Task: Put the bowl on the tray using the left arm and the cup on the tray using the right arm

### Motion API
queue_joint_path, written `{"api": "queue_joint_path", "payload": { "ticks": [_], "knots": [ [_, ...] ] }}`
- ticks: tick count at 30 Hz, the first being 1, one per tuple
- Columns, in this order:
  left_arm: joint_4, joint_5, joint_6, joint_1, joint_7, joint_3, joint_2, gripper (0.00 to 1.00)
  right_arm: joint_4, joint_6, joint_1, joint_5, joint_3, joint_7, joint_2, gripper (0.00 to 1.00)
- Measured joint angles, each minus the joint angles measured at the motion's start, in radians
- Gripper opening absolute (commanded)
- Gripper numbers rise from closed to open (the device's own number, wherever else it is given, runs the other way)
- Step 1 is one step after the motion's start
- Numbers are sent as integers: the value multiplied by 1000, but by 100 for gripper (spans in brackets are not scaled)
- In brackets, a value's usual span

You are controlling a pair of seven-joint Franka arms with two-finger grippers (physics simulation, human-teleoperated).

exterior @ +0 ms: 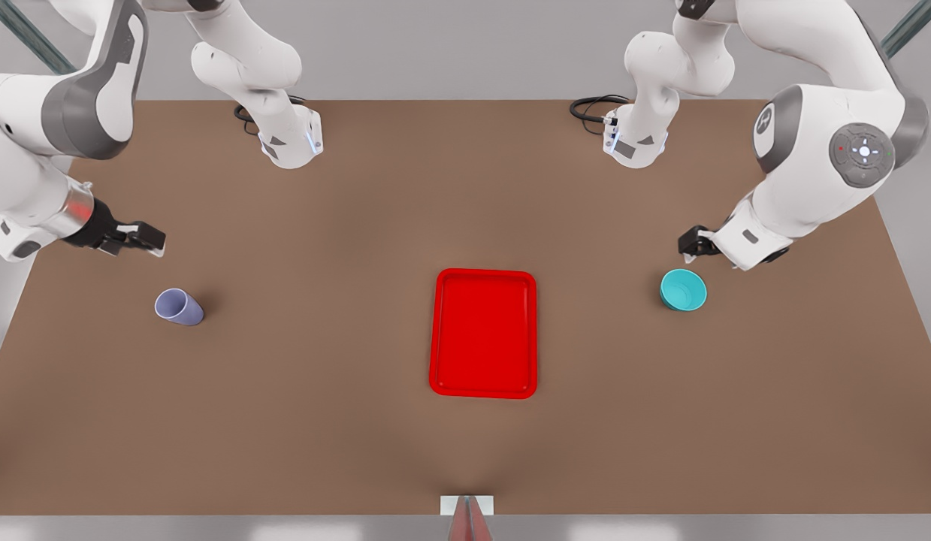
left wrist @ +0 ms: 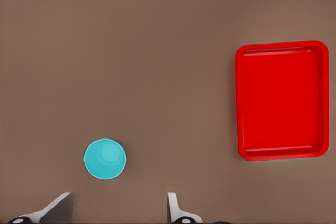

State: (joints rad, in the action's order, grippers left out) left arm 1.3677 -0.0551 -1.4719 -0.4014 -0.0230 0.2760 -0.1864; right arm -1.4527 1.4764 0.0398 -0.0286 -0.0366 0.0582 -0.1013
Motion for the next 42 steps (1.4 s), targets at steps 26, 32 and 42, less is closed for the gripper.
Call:
{"api": "queue_joint_path", "payload": {
  "ticks": [26, 32, 42],
  "knots": [
    [812, -315, -807, 271, 548, 86, -260, 43, 3, -1, 2, -2, 6, 5, -8, 100],
    [804, -326, -814, 271, 547, 77, -268, 25, 3, -1, 2, -4, 6, 5, -8, 100],
    [761, -316, -751, 262, 382, 32, -236, 21, 2, -1, 3, -4, 6, 5, -9, 100]
  ]
}}
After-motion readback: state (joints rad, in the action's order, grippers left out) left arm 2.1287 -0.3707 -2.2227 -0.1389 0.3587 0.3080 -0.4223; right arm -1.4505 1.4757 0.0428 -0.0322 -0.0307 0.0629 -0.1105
